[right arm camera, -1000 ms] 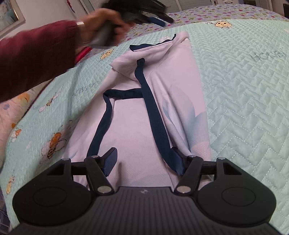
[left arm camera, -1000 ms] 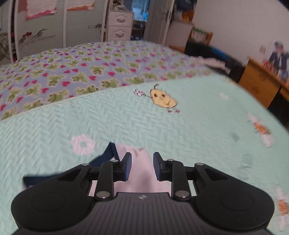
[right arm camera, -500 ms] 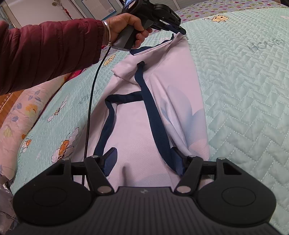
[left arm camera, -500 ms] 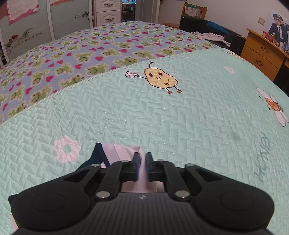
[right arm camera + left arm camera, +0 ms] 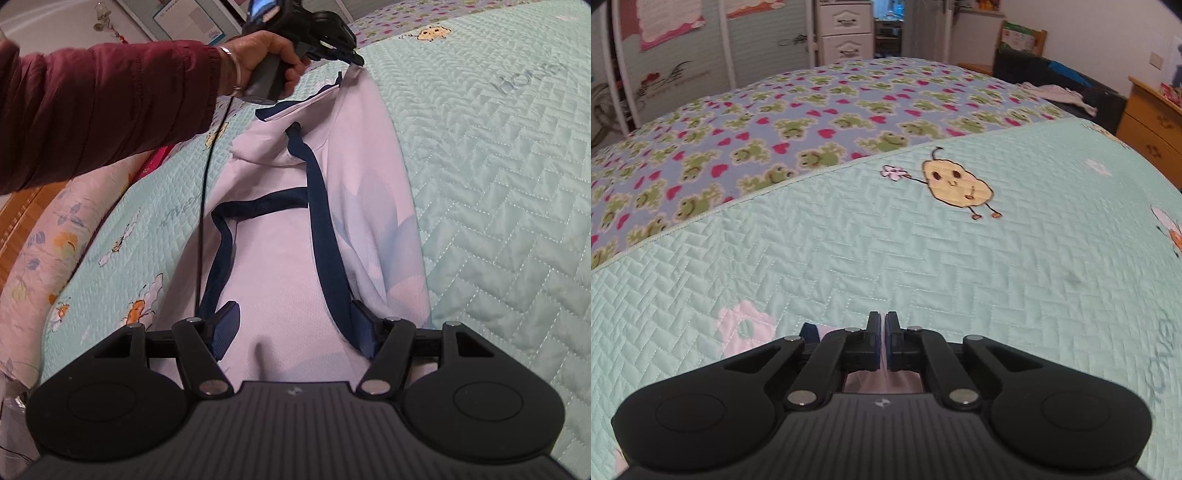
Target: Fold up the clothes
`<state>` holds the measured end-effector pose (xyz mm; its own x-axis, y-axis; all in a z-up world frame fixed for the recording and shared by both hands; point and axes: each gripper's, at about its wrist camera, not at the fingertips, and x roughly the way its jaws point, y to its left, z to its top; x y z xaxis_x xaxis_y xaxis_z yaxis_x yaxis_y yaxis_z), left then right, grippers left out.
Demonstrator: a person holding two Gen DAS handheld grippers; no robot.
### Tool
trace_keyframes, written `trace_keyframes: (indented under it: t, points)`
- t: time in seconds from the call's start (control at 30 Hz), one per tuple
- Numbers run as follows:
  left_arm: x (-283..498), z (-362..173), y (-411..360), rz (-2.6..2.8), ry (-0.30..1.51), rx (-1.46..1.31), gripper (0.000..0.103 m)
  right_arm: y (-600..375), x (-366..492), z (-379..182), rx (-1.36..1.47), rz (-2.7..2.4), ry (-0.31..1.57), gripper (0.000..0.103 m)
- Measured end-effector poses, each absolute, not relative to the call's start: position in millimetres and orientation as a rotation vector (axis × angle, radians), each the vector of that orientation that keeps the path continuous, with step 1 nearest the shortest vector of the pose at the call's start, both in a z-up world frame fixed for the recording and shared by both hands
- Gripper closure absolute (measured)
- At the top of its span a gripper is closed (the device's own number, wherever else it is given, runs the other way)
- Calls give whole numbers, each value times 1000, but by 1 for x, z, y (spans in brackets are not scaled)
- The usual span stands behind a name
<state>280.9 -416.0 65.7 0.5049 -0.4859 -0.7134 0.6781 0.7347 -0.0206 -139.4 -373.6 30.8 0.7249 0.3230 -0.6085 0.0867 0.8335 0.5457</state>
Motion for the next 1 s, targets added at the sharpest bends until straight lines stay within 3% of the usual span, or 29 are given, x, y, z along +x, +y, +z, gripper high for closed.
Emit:
trace_keyframes:
  t: [0.23,0.37,0.53,1.0]
  points:
    - [278,113,-320,-565,718,-141,87,-375,-139,31,583,136,757,38]
    - [236,130,-235,-468,657,-182,57,-371,-139,31,564,131,750,36]
    - [203,114,-150,-358,737,-226,57,-363,-138,32,494,134,751,33]
    - [142,59,-141,-482,883,-117,58,-385,-99,97,534,175,703,33]
